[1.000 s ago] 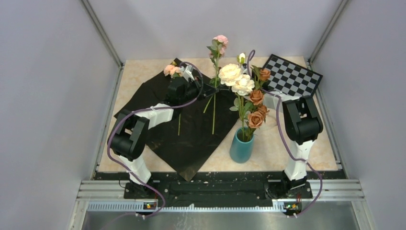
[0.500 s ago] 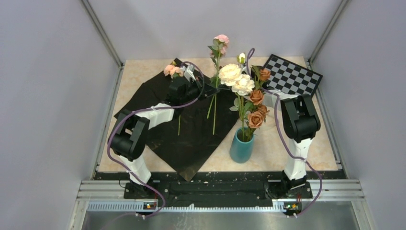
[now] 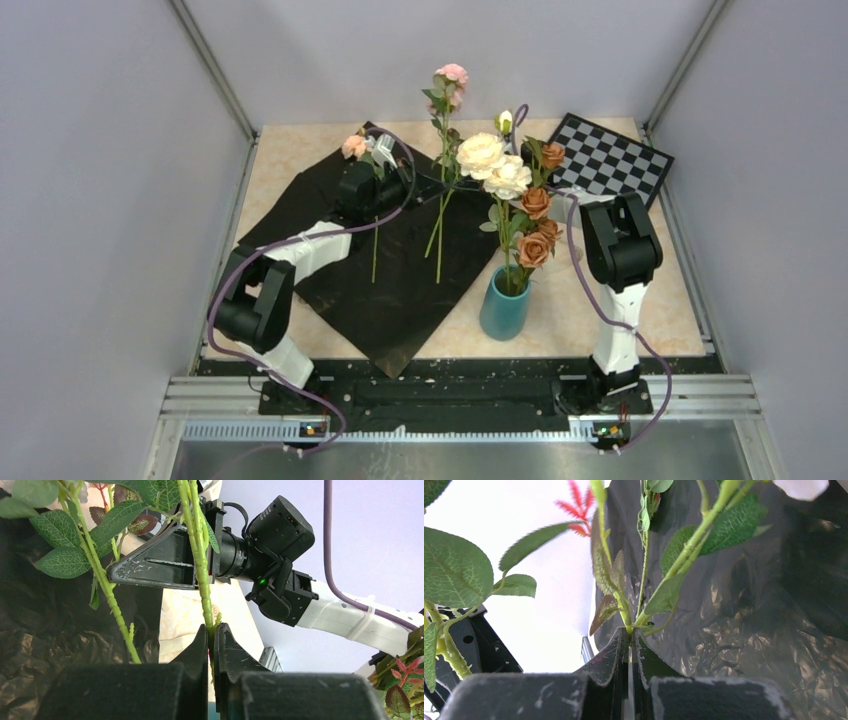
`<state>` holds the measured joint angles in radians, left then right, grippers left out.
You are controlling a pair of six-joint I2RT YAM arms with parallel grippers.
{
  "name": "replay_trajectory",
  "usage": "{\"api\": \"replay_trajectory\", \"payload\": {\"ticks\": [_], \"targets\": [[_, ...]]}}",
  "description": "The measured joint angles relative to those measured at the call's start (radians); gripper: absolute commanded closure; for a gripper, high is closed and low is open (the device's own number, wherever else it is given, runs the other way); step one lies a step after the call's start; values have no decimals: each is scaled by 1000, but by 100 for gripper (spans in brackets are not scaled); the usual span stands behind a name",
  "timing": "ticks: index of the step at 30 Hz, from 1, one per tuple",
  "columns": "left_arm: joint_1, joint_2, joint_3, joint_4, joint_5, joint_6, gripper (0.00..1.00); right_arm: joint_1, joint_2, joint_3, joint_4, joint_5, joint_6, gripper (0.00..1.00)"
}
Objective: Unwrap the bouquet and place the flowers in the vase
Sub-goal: Place the fake flower on the wrapping paper.
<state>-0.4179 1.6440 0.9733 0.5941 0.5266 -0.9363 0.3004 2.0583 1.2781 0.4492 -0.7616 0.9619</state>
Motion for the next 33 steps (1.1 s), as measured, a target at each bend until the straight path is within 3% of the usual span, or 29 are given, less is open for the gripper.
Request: {"api": "replay_trajectory", "payload": {"ticks": [18,24,33], "targets": [[130,-302,-95,-214,-62,112,100,60,145,170,-88,-153,-172,100],[152,-322,-100,-295,-72,148,100,60,146,171,-169,-145,-253,62],[153,-393,-121,-359,-68,208,100,55,136,166,-287,-40,-379,39]]}}
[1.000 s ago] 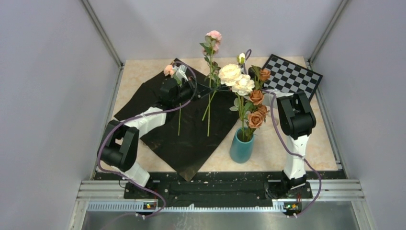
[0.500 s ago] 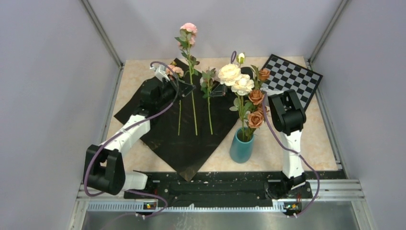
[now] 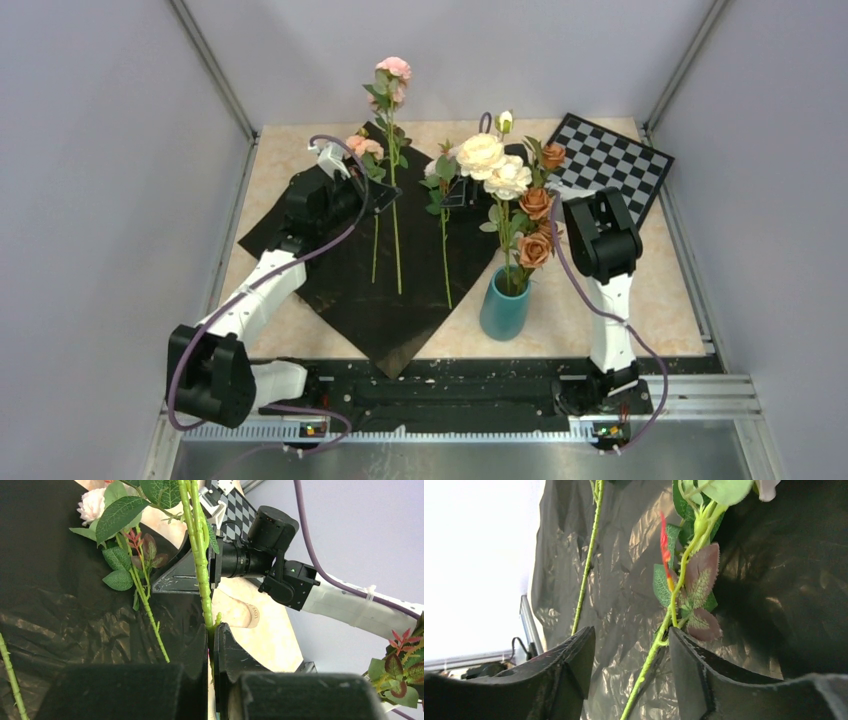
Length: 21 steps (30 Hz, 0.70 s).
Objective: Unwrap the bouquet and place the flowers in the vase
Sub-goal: Place the fake flower on the wrapping paper.
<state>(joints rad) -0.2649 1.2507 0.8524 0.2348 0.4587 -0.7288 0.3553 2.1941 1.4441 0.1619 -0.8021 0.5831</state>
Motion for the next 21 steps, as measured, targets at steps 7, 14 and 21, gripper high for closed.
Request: {"api": "replay_trajectory", "payload": {"ticks": [7,14,21], "targets": [[0,-82,-16,-20,0,55,100,-24,-74,-35,-29,69,-51,31],[1,-156,-48,-29,6,114,100,-105,-150,-104,-34,114,-63,30],[1,-238,-76,-18,44,160,100,-234,-268,-199,-70,188,-67,30]]}}
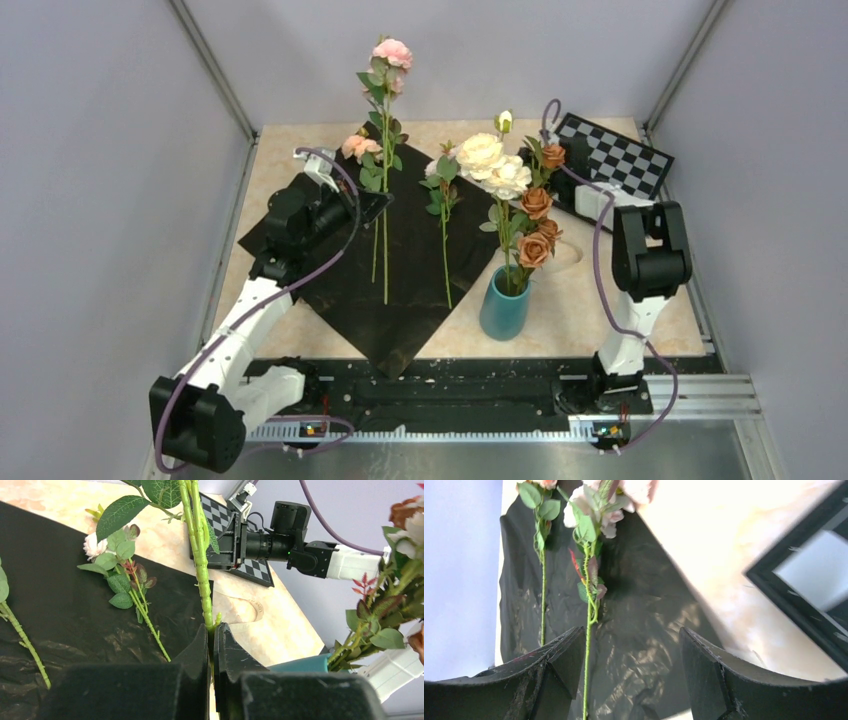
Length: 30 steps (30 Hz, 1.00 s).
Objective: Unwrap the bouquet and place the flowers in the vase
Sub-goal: Insert the fake flower into the vase.
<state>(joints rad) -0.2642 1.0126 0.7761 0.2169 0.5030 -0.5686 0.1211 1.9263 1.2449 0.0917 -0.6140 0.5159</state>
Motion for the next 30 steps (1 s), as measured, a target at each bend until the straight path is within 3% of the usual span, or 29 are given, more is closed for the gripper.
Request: {"api": "replay_trajectory", "payload": {"ticks": [9,21,30], "targets": [[-49,-89,-27,38,26,47,100,-135,-300,-80,-118,140,-10,28],[-301,-184,-25,134,-106,129,100,-172,-636,-88,-247,325,-8,25],[-482,-83,75,312,-172,203,100,-172,-758,-89,-281,337,-5,25]]}}
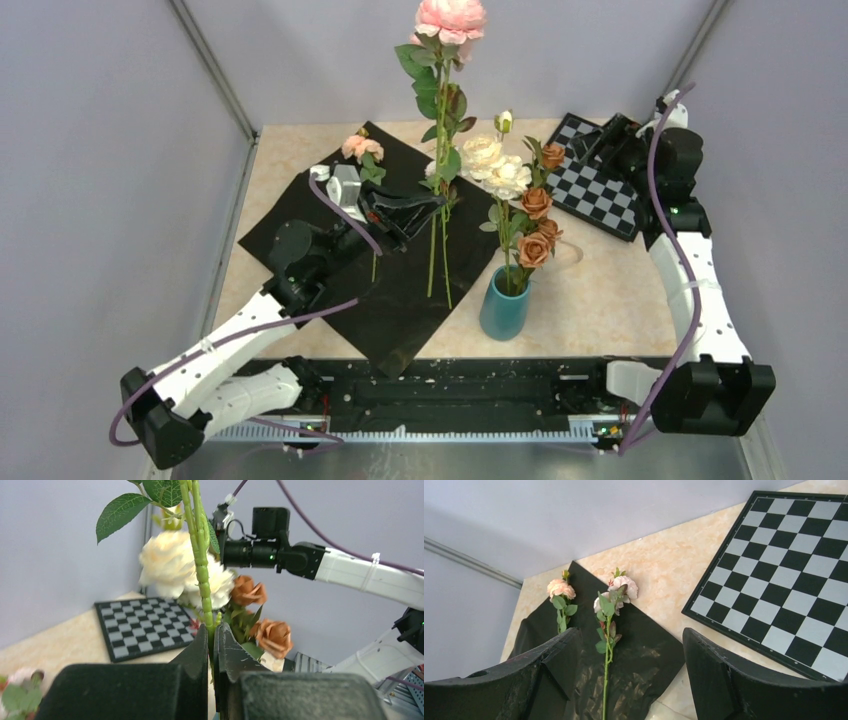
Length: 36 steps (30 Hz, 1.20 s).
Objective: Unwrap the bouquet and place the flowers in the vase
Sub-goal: Insert the fake flower into the vase.
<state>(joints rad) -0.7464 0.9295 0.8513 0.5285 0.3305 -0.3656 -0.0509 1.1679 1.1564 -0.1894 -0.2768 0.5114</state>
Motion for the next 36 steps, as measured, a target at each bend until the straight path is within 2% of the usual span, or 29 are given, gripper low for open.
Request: {"api": "replay_trajectory", "payload": {"ticks": [9,17,26,36], "targets": [[-186,185,58,213,-102,102,100,0,-83,-46,-55,48,-84,25],[-287,311,87,372,-225,167,100,0,-102,-53,-89,74,-139,24],[-323,433,94,520,-286,190,100,0,-122,-53,-95,81,-179,24],[-354,468,35,622,-379,237,100,0,-122,-70,-95,81,-187,24]]}}
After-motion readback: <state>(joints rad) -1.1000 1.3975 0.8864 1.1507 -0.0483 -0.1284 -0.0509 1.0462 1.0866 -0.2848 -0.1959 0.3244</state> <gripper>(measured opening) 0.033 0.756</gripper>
